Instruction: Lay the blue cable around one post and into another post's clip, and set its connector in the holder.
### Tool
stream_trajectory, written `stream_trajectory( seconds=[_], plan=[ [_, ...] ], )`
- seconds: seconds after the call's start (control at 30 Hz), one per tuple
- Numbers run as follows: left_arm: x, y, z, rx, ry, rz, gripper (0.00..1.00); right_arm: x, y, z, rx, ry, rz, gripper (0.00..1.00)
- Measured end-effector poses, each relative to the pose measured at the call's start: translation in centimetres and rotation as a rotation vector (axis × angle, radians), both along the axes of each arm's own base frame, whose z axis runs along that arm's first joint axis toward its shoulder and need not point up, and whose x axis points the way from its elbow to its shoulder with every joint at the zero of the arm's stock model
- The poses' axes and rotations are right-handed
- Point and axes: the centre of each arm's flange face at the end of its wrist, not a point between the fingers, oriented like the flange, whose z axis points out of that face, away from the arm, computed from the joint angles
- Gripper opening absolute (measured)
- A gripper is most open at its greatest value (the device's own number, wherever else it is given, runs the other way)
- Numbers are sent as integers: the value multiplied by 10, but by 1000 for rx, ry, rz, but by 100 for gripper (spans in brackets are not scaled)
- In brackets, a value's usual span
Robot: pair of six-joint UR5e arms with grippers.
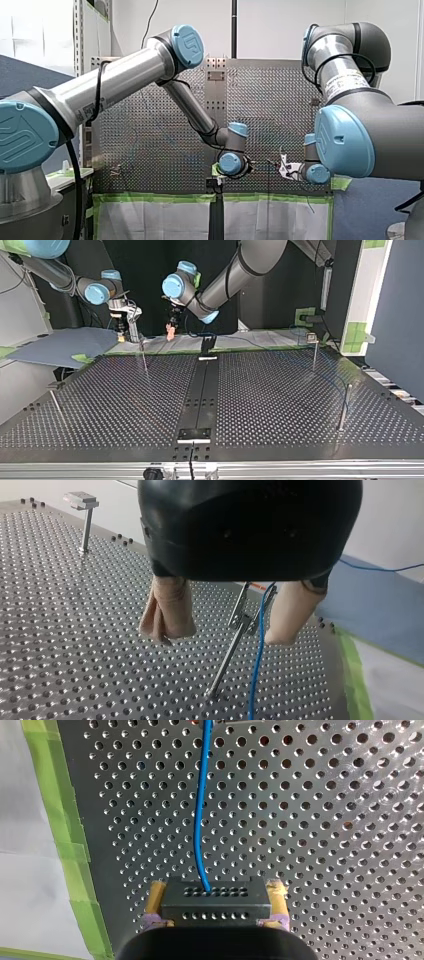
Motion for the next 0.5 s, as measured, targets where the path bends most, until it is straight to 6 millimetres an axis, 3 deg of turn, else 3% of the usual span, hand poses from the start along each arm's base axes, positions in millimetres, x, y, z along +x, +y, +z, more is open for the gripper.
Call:
stream_trajectory(
  seconds=[0.27, 0.5],
  plan=[
    [13, 2, 5, -3, -13, 42, 100, 0, 1, 0, 5, 3, 0, 4],
    [17, 1, -16, 48, 11, 53, 100, 0, 1, 0, 7, 2, 0, 4]
  ],
)
